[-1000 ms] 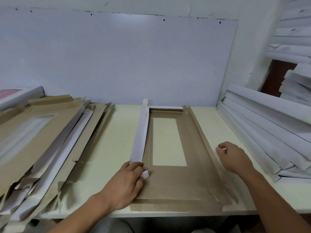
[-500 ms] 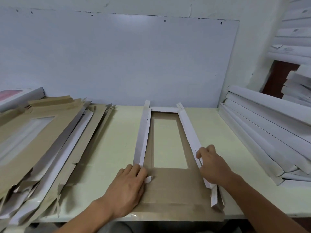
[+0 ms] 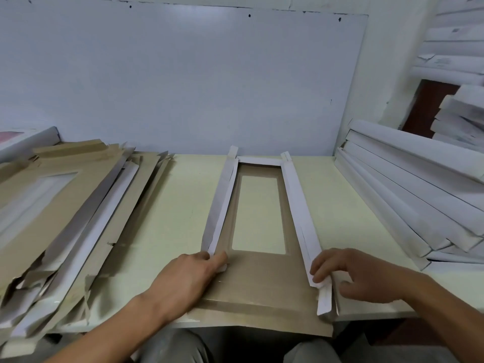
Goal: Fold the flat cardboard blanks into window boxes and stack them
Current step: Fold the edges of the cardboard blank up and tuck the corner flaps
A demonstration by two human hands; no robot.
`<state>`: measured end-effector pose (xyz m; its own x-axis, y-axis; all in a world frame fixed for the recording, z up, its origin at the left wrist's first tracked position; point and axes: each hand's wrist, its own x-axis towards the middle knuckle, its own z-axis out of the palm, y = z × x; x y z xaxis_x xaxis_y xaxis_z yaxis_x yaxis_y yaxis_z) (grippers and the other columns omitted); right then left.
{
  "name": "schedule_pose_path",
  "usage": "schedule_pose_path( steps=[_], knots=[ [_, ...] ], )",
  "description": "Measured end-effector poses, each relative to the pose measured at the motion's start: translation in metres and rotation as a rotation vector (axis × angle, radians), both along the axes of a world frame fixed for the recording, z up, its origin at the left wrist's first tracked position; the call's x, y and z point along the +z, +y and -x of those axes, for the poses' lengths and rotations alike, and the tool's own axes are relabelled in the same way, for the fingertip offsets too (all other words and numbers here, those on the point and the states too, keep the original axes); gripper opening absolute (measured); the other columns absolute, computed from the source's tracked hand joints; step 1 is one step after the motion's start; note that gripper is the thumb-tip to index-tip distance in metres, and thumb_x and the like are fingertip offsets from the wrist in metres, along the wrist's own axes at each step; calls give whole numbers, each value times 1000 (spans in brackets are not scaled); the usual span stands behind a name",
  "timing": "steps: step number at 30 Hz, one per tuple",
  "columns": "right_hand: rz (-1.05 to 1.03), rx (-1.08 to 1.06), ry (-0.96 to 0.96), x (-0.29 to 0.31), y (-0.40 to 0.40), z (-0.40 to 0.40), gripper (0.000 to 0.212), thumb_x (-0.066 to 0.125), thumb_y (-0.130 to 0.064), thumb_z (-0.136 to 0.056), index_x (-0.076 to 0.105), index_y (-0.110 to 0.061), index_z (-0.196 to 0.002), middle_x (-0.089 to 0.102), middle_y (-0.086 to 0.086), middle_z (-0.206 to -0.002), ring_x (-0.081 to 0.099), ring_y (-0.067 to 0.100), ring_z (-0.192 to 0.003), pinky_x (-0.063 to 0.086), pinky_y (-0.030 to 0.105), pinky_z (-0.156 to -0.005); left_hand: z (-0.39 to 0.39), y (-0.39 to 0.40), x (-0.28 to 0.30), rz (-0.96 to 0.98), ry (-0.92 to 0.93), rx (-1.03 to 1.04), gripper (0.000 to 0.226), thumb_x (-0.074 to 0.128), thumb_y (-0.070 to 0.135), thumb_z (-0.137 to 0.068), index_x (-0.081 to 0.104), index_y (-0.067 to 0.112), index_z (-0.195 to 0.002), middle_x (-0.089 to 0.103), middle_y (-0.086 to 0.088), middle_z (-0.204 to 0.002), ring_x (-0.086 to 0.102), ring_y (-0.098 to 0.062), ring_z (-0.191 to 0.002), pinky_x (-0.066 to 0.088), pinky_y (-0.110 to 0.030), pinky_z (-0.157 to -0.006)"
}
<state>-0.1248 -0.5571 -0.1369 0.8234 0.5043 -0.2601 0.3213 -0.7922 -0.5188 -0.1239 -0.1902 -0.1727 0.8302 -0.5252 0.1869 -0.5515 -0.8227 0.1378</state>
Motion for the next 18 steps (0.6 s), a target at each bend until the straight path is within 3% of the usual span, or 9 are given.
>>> schedule_pose_path(
  steps=[3,5,7,10,12,15,18],
  knots=[
    [34,19,-47,-5,-3,4,27,68,-25,-78,77,-39,-99,55,-36,-114,54,-7,-112,41,13,-96,-2,3,5,9,35,-63,23,38,40,-102,19,40,-89,43,4,-73,41,-26,-63,43,-35,-58],
    [-8,-14,-115,-9,0,4,9,71,-35,-87,78,-33,-92,61,-28,-104,58,-3,-103,45,16,-88,-3,5,10,10,86,-115,22,40,48,-100,34,30,-89,52,3,-78,47,-23,-67,46,-36,-64],
    [-3,-50,-198,-15,4,3,20,66,-40,-92,78,-24,-86,63,-18,-93,59,1,-92,45,16,-79,-3,9,18,20,196,-164,41,48,65,-91,45,25,-90,60,5,-85,52,-17,-72,46,-34,-67],
    [-42,-139,-273,-24,12,6,22,66,-35,-92,78,-19,-83,60,-11,-83,58,5,-76,43,15,-67,-1,16,28,-42,361,-206,72,61,84,-68,55,28,-112,60,12,-103,56,-9,-89,48,-27,-80],
    [-86,-190,-315,-29,15,9,17,69,-34,-90,80,-22,-86,57,-11,-80,57,5,-74,42,15,-65,2,17,29,-89,338,-245,65,66,72,-74,54,27,-119,57,13,-109,52,-7,-99,45,-24,-86],
    [-99,-212,-373,-29,21,15,12,71,-30,-89,79,-29,-99,52,-12,-78,55,4,-73,44,18,-66,6,16,29,-106,247,-284,39,57,50,-89,53,27,-120,56,12,-119,49,-9,-110,42,-27,-93],
    [-134,-211,-421,-27,25,19,27,77,-19,-85,74,-36,-106,57,-13,-74,57,7,-69,46,15,-67,10,14,30,-58,178,-319,20,43,36,-99,55,22,-106,60,6,-103,51,-15,-96,43,-30,-84]
  ],
)
